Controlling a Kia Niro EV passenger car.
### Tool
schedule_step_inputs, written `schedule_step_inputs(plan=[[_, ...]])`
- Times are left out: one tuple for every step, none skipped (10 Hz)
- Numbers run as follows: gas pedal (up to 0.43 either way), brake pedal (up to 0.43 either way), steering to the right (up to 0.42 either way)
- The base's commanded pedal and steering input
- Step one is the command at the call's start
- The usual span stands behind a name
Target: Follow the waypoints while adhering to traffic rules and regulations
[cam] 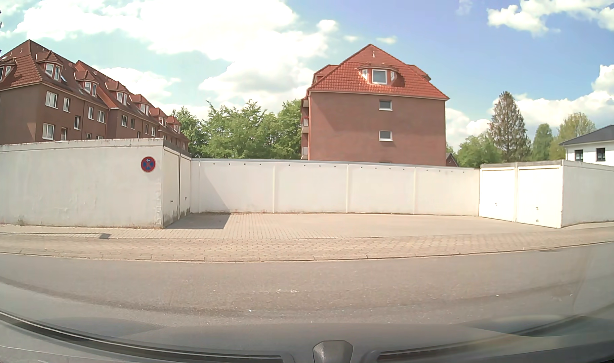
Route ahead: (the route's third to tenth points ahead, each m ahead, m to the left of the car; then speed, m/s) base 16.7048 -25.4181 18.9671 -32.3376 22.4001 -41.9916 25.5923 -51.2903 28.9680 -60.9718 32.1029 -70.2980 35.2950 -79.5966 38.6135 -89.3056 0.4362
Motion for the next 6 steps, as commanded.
schedule_step_inputs(plan=[[0.000, 0.043, 0.968], [0.000, 0.037, 0.968], [0.000, 0.037, 0.968], [0.000, 0.018, 0.968], [0.000, 0.000, 0.968], [0.000, 0.000, 0.968]])
